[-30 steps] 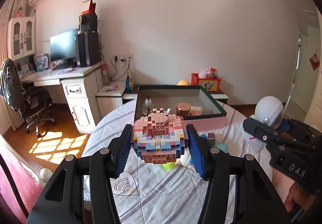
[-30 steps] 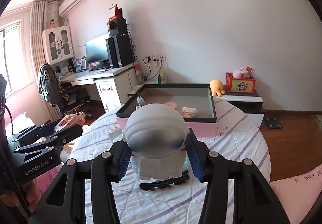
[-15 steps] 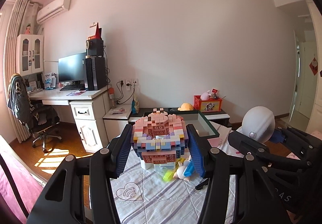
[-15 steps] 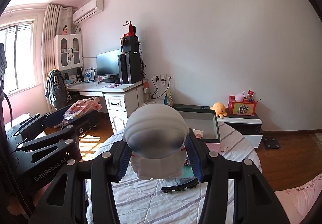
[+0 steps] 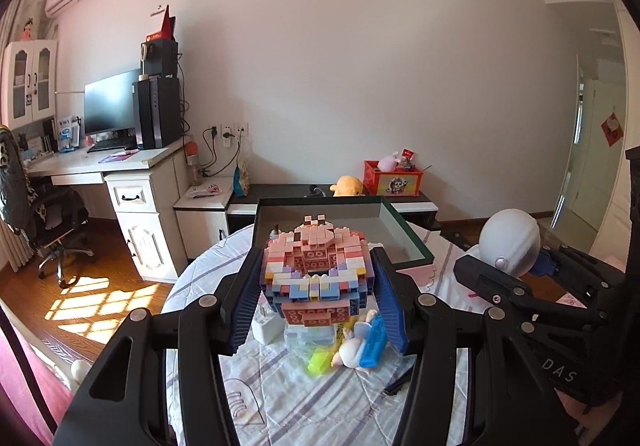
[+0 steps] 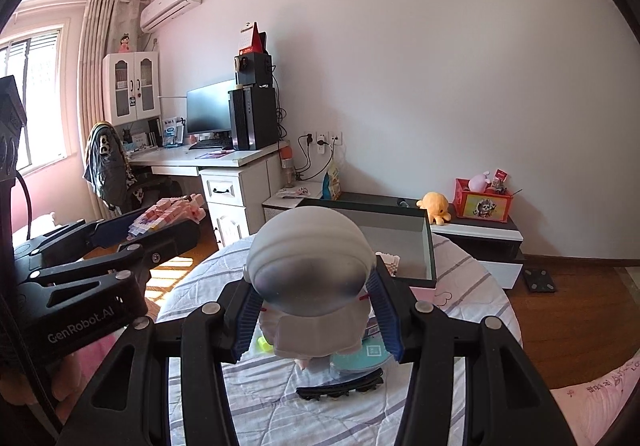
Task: Organize rigid objects
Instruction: 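Carry block figure over pink box with left tool while right tool carries astronaut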
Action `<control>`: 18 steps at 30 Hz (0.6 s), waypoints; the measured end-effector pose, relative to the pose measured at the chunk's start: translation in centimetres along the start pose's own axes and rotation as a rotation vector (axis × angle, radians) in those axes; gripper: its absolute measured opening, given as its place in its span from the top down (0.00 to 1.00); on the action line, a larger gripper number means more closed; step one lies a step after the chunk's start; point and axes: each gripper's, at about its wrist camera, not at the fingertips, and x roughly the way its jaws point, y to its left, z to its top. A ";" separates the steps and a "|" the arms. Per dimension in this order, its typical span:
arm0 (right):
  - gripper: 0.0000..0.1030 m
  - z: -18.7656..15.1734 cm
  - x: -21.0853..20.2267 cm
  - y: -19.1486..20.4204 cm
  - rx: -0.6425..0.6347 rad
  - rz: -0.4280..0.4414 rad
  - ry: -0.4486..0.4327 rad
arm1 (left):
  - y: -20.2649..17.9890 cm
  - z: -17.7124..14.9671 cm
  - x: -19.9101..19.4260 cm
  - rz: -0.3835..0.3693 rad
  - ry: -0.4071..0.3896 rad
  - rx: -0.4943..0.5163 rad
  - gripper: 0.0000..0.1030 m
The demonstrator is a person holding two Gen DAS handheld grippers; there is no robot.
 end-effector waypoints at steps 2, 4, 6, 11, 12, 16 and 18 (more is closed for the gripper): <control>0.50 0.4 2.1 -1.2 0.003 -0.012 0.023 | 0.3 0.8 2.9 0.008 0.030 0.015 0.48; 0.50 0.8 4.5 -2.8 0.012 -0.018 0.049 | 0.7 1.4 6.1 0.007 0.070 0.022 0.48; 0.50 1.2 7.2 -4.2 0.020 -0.025 0.083 | 1.2 2.0 9.3 0.013 0.110 0.024 0.48; 0.50 1.9 14.3 -6.7 0.037 -0.013 0.177 | 2.1 2.6 17.6 0.041 0.229 0.029 0.48; 0.50 1.9 15.5 -6.9 0.038 -0.007 0.190 | 2.2 2.4 19.0 0.048 0.250 0.031 0.48; 0.50 0.9 20.0 -7.4 0.019 -0.030 0.264 | 2.2 1.5 23.1 0.050 0.324 0.049 0.48; 0.50 0.3 21.5 -7.7 0.018 -0.039 0.296 | 2.0 1.1 24.4 0.052 0.340 0.061 0.48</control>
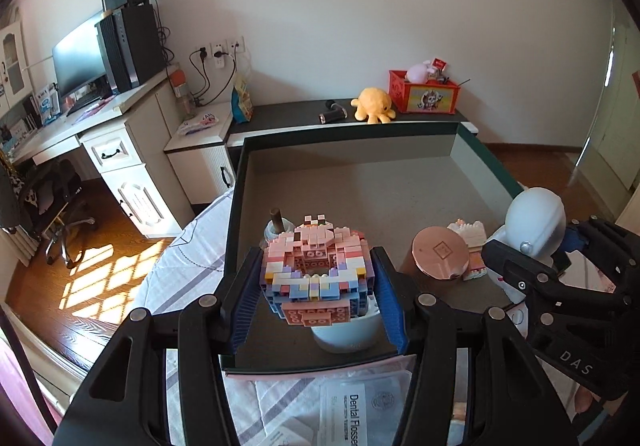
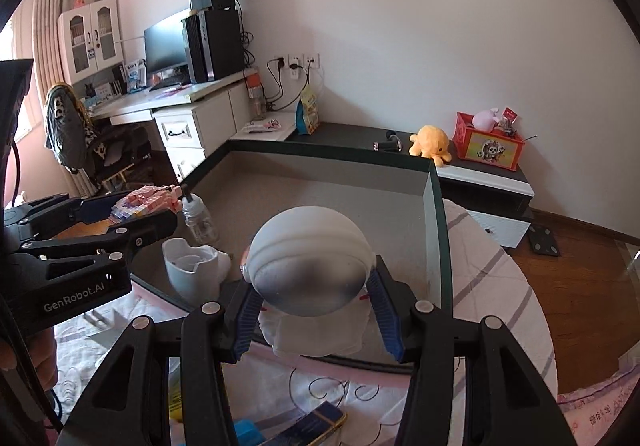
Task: Organize rigid objects
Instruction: 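Carry block figure over pink box with left tool while right tool carries astronaut, then open both tools to release the figures into the box and withdraw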
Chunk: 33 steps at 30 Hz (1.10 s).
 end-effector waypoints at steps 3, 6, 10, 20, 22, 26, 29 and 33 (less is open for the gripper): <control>0.50 -0.4 1.5 -0.5 0.008 -0.008 0.029 | -0.5 -0.1 1.3 -0.016 0.018 0.013 0.48; 0.50 -0.8 1.6 -0.9 0.027 0.009 0.030 | -0.8 -0.4 1.8 -0.012 0.028 0.020 0.47; 0.42 -0.9 1.3 -1.1 0.044 -0.008 0.044 | -0.3 -0.5 0.9 -0.011 0.019 0.008 0.26; 0.20 -1.5 -8.3 1.6 0.071 0.009 -0.117 | 1.6 -3.4 -10.4 0.056 -0.185 -0.047 0.00; 0.17 -2.0 -11.1 2.7 0.065 0.002 -0.157 | 1.8 -4.6 -13.6 0.057 -0.239 -0.069 0.00; 0.14 -3.5 -16.2 4.8 0.052 -0.022 -0.241 | 1.5 -7.2 -19.1 0.082 -0.319 -0.087 0.00; 0.00 -4.9 -19.5 6.0 0.056 -0.032 -0.288 | 0.7 -9.2 -22.4 0.097 -0.361 -0.083 0.00; 0.00 -7.0 -23.5 7.4 0.054 -0.038 -0.337 | -0.4 -11.7 -26.2 0.098 -0.404 -0.079 0.00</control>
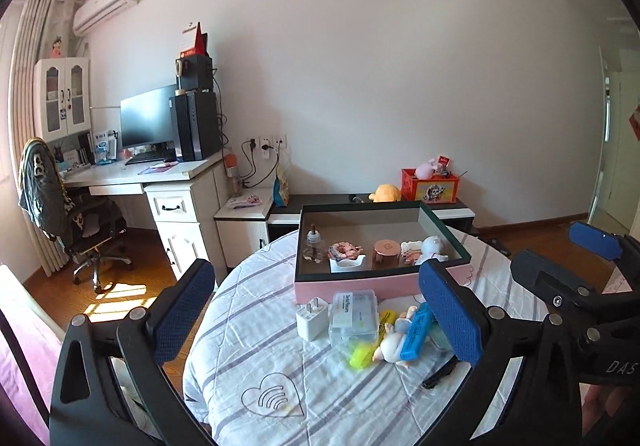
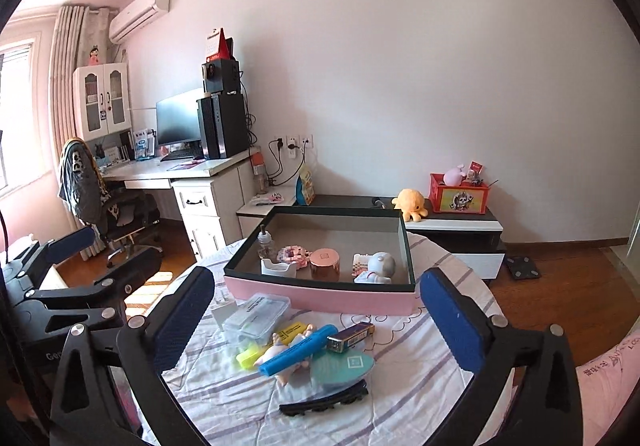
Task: Organize rigid objects
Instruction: 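Open both tools to release the figures into the box and withdraw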
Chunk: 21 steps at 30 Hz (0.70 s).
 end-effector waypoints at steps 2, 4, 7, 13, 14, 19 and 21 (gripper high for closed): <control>0.00 -0.2 -2.0 0.5 -0.004 -0.025 -0.022 | 0.0 -0.2 -1.8 -0.008 -0.018 -0.008 0.00; 0.00 -0.4 -3.6 0.7 -0.006 -0.028 -0.040 | 0.0 -0.4 -3.4 -0.010 -0.034 -0.010 0.00; 0.00 -0.9 -5.9 1.3 -0.011 -0.042 -0.067 | -0.1 -0.6 -5.6 0.008 -0.068 -0.010 0.00; 0.00 -1.0 -8.8 2.1 -0.024 -0.051 -0.105 | 0.0 -0.8 -8.3 0.028 -0.112 -0.021 0.00; 0.00 -1.1 -9.1 2.2 -0.027 -0.052 -0.108 | 0.0 -0.8 -8.6 0.031 -0.116 -0.023 0.00; 0.00 -1.1 -10.0 2.8 -0.038 -0.052 -0.122 | 0.2 -1.0 -9.4 0.038 -0.129 -0.027 0.00; 0.00 -1.1 -10.0 2.8 -0.041 -0.053 -0.121 | 0.3 -1.1 -9.6 0.038 -0.131 -0.026 0.00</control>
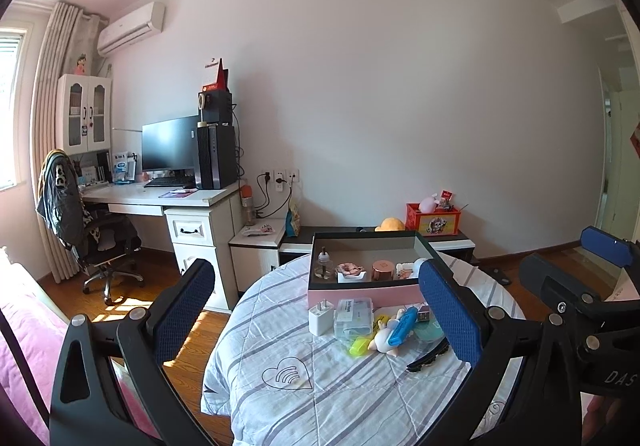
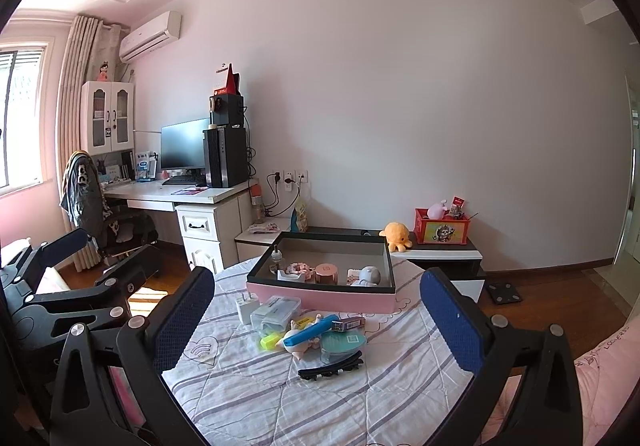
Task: Organize rigid objects
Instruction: 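Open both tools to release the figures into the box and withdraw, then grasp clear Dental Flossers case with left tool while right tool grasps teal-lidded container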
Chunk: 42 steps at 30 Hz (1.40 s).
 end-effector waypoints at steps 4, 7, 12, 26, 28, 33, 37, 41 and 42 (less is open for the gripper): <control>0.00 -0.1 -0.2 0.2 -0.010 -0.010 -0.004 | 0.0 0.0 0.1 -0.011 0.001 -0.002 0.00; 0.00 -0.2 -0.2 0.1 -0.013 -0.017 -0.004 | -0.2 -0.1 0.4 -0.022 0.010 -0.002 0.00; 0.00 -0.5 0.6 -0.5 -0.004 -0.019 0.014 | -0.5 -0.4 1.2 -0.023 0.025 0.007 0.00; 0.00 -5.4 8.1 -2.8 0.033 -0.006 0.220 | -1.6 -6.6 10.3 -0.095 0.313 0.021 0.00; 0.00 -6.6 9.5 -3.1 0.043 0.006 0.259 | -1.7 -7.8 11.9 -0.099 0.364 0.019 0.00; 0.00 -9.0 12.7 -4.0 0.068 0.010 0.344 | -2.5 -9.9 15.3 -0.107 0.462 0.016 0.00; 0.00 -10.3 14.1 -5.5 0.089 0.004 0.376 | -3.6 -10.8 16.9 -0.143 0.471 0.030 0.00; 0.00 -11.0 15.2 -7.3 0.116 -0.021 0.396 | -2.8 -10.8 19.2 -0.119 0.495 0.000 0.00; 0.00 -11.1 15.5 -7.7 0.123 -0.029 0.399 | -2.5 -10.8 20.0 -0.108 0.506 -0.012 0.00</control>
